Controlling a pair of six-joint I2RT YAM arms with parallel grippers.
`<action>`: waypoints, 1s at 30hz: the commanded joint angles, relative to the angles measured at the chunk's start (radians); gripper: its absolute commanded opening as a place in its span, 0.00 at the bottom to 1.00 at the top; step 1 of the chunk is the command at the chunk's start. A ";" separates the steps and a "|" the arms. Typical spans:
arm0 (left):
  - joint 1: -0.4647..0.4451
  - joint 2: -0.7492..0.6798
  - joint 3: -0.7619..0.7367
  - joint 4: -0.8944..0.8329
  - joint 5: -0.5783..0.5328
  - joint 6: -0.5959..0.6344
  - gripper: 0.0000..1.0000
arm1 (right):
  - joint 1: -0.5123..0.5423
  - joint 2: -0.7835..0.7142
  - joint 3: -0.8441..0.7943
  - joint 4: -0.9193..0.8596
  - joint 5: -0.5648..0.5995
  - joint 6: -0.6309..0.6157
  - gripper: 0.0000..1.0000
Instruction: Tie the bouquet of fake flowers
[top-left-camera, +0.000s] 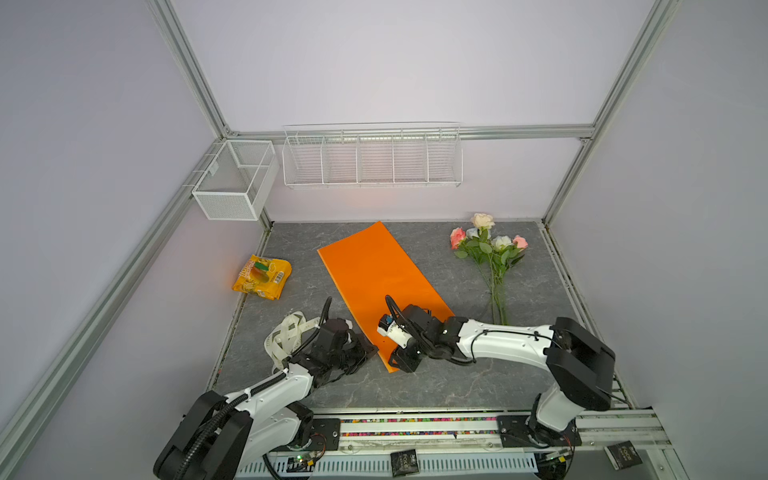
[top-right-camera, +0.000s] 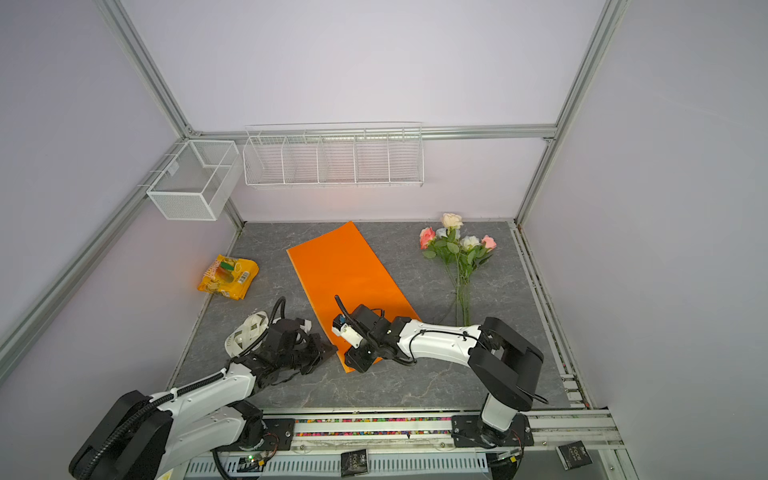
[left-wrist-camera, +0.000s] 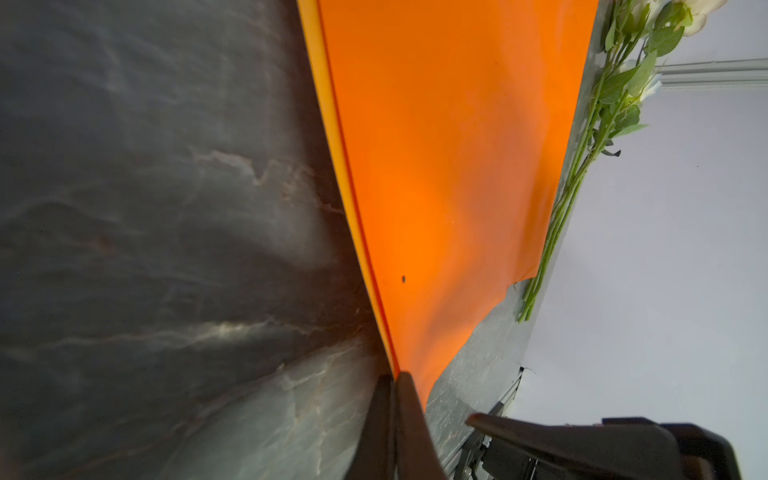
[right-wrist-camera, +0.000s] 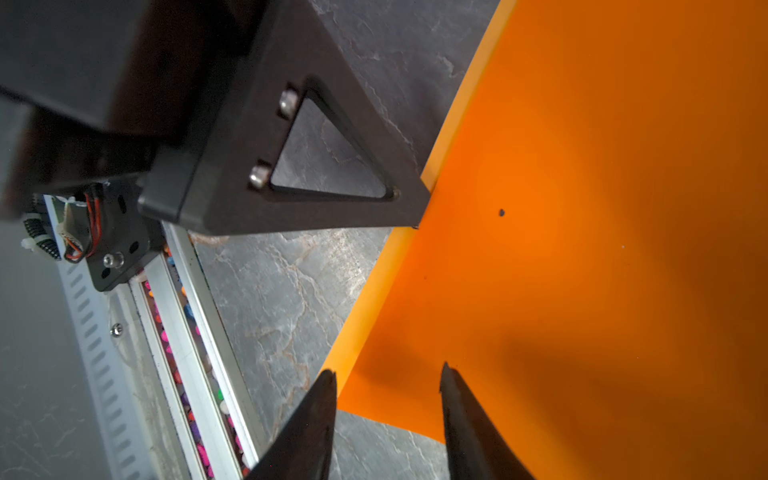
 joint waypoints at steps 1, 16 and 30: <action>-0.004 -0.015 0.028 0.021 0.002 0.007 0.00 | 0.016 0.020 0.022 -0.003 -0.013 -0.003 0.52; -0.004 -0.026 0.026 0.013 0.004 0.007 0.00 | 0.038 0.029 0.025 -0.041 0.077 -0.016 0.39; -0.004 -0.010 0.025 0.009 0.003 0.017 0.00 | 0.020 -0.048 -0.013 0.018 0.010 0.054 0.53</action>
